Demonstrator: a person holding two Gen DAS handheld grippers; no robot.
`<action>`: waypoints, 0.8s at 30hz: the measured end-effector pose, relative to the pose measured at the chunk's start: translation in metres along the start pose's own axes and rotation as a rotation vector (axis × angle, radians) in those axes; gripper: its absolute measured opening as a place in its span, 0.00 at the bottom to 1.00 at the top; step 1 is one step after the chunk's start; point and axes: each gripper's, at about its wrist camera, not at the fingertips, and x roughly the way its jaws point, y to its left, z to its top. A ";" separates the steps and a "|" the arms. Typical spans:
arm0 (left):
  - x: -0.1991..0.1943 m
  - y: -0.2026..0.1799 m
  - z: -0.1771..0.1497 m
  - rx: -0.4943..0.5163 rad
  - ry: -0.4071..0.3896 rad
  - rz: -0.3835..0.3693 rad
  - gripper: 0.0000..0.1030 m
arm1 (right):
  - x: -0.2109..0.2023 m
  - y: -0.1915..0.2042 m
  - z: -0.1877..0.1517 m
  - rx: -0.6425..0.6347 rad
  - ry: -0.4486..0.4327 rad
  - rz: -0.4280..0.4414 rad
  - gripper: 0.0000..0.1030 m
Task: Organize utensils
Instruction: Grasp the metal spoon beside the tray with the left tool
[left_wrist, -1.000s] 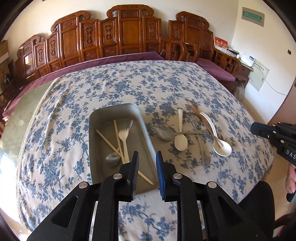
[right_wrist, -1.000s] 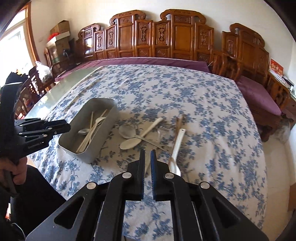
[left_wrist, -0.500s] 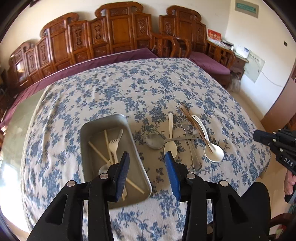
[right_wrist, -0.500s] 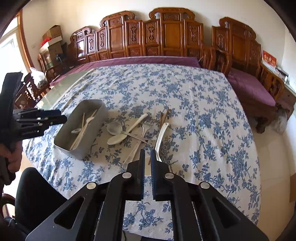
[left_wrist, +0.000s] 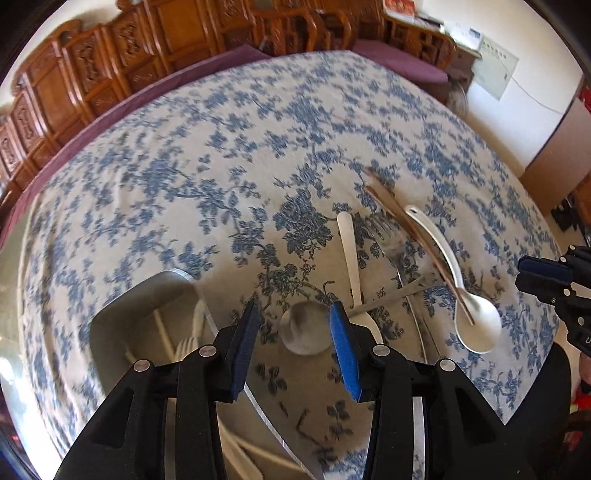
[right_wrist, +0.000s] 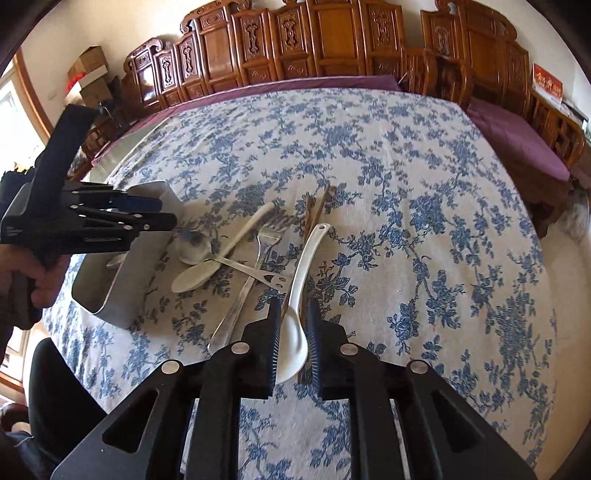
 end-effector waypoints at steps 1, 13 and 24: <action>0.006 0.000 0.002 0.009 0.016 -0.010 0.37 | 0.002 0.000 0.000 0.000 0.002 0.005 0.16; 0.046 -0.003 0.014 0.083 0.150 -0.070 0.37 | 0.009 0.001 0.003 -0.010 0.015 0.044 0.16; 0.046 -0.004 0.006 0.088 0.194 -0.067 0.22 | -0.002 0.001 0.008 -0.016 0.011 0.037 0.16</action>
